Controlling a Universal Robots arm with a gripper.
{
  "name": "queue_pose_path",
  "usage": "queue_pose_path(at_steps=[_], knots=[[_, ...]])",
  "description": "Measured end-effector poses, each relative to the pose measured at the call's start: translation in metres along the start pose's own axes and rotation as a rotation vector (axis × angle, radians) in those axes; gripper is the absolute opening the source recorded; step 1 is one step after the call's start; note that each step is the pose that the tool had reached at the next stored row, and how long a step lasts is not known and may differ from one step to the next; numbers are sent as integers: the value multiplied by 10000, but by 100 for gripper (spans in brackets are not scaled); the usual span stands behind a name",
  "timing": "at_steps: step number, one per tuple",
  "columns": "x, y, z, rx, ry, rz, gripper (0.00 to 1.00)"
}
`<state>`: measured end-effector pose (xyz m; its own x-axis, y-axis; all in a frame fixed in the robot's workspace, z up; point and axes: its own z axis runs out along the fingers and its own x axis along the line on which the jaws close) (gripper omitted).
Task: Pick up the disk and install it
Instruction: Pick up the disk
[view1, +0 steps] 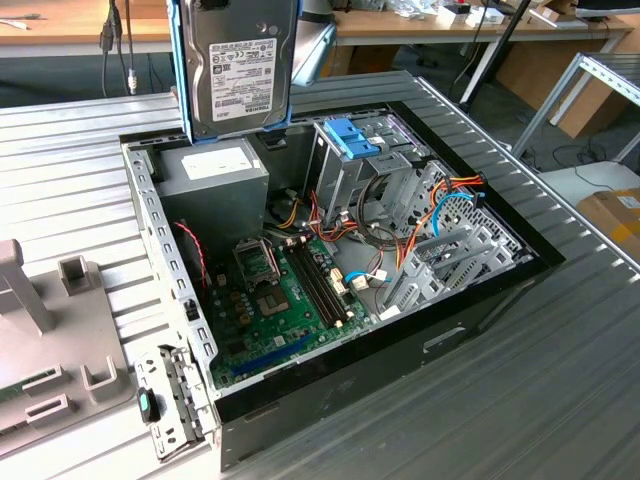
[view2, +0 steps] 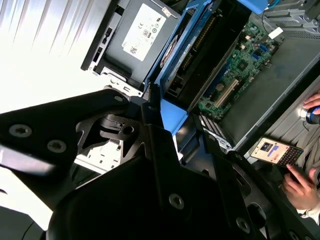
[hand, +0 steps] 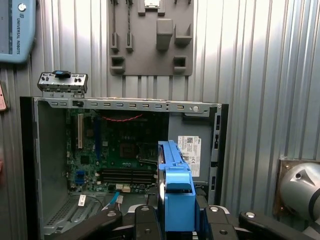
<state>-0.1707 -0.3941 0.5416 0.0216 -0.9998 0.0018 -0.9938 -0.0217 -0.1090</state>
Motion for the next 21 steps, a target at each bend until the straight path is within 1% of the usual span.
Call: queue_pose_path(at_steps=[2,3,5,7,9,13,15,21], knots=[[19,-8,1,-1,0,1,37],[45,-15,2,-1,0,2,37],[76,-20,3,-1,0,2,37],[133,-22,7,-1,9,74,37],[156,-22,10,-1,15,140,37],[164,-22,10,-2,19,170,37],[186,-21,10,-1,19,170,37],[203,-21,10,-1,18,170,37]])
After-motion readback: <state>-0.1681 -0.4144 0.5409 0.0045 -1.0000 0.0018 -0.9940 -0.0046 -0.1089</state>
